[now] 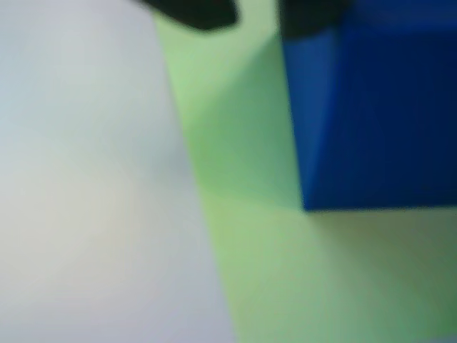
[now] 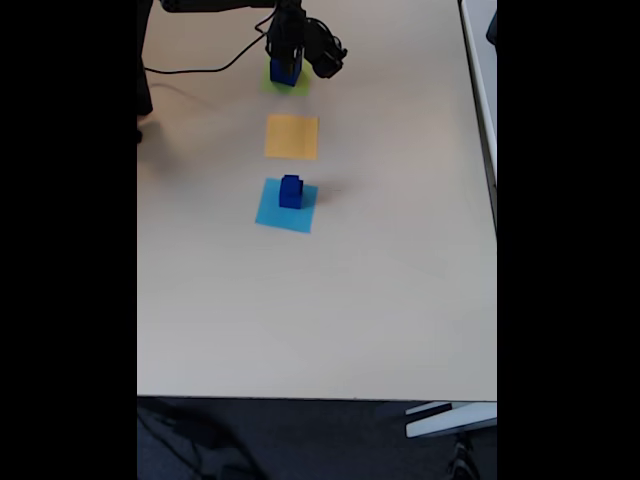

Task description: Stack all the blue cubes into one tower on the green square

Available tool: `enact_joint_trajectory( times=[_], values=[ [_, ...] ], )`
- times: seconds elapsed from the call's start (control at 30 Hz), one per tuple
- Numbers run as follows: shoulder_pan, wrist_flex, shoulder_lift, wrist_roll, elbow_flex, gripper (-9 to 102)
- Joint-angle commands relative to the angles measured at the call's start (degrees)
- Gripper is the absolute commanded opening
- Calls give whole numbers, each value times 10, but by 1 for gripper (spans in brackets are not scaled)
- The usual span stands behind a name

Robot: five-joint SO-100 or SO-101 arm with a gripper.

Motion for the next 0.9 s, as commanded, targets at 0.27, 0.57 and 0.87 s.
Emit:
enact_joint_trajectory(
  times=[0.27,0.57,0.87],
  values=[
    [-1,4,1,-4,-47,0],
    [-3,3,-6,-4,-55,0],
    [-11,0,-19,6,-69,0]
  ],
)
